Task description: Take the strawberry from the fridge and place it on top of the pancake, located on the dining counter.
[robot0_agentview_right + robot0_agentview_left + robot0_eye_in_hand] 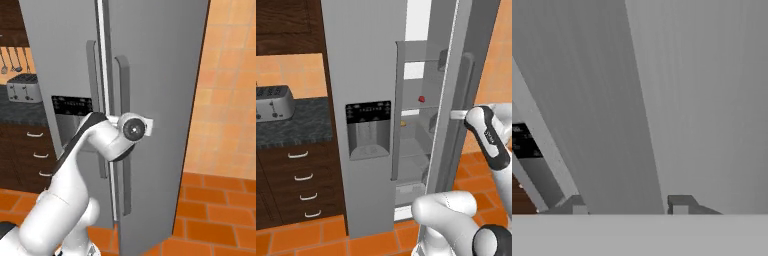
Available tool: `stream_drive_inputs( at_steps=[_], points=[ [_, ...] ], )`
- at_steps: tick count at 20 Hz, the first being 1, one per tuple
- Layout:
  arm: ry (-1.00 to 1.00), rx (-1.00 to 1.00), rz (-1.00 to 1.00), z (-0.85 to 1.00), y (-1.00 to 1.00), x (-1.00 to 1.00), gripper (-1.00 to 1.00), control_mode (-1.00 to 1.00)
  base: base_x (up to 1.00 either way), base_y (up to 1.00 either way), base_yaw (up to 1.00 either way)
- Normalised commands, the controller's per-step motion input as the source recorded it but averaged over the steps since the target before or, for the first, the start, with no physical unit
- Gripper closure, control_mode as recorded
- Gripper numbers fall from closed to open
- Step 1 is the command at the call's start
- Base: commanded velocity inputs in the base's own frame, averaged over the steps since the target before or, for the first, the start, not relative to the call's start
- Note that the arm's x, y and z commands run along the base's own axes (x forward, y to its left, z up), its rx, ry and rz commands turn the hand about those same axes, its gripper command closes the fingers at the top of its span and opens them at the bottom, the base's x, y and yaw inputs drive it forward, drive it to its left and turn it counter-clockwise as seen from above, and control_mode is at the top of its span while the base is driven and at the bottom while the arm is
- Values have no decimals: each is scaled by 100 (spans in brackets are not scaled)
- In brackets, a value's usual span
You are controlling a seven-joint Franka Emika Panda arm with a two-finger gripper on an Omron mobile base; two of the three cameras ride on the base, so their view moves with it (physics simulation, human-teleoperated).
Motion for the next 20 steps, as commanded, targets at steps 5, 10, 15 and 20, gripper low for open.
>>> stream_drive_inputs(
  at_steps=[5, 10, 15, 20],
  points=[
    [-6, 9, 30, 1, -100, -73, 100, -100, 0, 0, 0],
    [-1, 0, 6, 0, -30, -23, -100, -100, 0, 0, 0],
    [5, 1, 0, 0, -39, -37, -100, -100, 0, 0, 0],
    [6, -17, -18, 12, 48, -76, -100, -100, 0, 0, 0]
  ],
)
